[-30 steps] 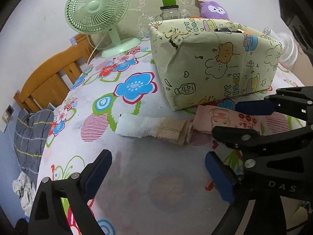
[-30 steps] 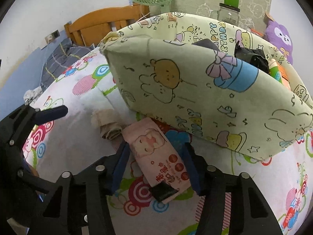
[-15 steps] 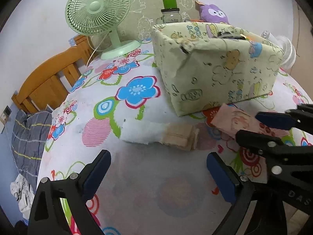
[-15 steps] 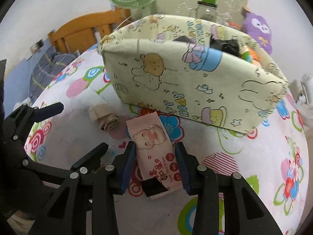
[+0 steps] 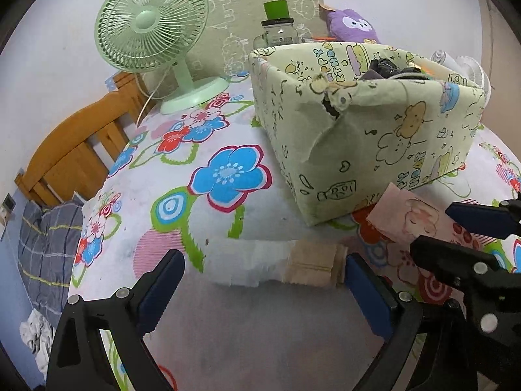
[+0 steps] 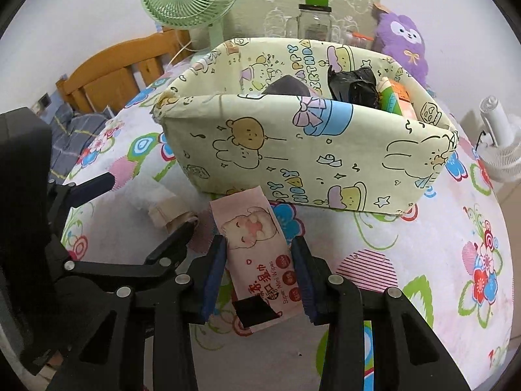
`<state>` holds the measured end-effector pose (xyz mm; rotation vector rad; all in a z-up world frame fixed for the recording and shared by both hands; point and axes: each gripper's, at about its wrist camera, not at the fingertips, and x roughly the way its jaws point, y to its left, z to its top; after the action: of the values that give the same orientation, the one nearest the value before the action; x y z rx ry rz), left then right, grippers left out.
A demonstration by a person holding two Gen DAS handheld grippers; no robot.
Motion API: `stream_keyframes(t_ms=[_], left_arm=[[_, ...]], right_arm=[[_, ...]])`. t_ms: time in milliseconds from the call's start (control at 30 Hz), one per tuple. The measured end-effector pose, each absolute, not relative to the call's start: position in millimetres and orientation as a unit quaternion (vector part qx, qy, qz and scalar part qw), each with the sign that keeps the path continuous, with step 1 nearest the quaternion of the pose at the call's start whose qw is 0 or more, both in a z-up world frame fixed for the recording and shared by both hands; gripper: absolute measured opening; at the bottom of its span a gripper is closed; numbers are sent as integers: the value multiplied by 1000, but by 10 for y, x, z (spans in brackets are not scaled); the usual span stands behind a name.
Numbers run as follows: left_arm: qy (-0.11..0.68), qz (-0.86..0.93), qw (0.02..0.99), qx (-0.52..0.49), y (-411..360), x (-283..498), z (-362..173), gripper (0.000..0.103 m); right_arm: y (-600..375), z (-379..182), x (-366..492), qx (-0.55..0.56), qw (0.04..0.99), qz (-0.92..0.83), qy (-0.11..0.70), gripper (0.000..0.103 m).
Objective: Organize soft objects
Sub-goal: 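Grasp the white cloth roll with the left tool while the right tool holds the wipes pack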
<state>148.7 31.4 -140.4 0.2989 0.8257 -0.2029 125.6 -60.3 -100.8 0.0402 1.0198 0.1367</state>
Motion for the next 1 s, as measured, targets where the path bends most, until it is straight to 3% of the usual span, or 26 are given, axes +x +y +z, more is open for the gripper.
stream_keyframes(t_ms=[100, 167, 433, 633, 1000], left_arm=[[402, -105, 898, 143, 313, 1522, -1425, 99], [404, -117, 897, 137, 318, 1514, -1421, 93], [393, -128, 900, 140, 192, 1368, -1402, 54], [394, -123, 901, 130, 144, 1277, -1398, 49], [390, -108, 909, 102, 115, 1071, -1282, 48]], right_arm=[[-605, -1028, 1277, 22, 869, 62, 490, 43], [-622, -1039, 1292, 28, 867, 63, 493, 44], [-649, -1077, 1300, 29, 864, 66, 498, 44], [-713, -1095, 1232, 31, 863, 69, 500, 44], [-828, -984, 1078, 34, 870, 80, 486, 44]])
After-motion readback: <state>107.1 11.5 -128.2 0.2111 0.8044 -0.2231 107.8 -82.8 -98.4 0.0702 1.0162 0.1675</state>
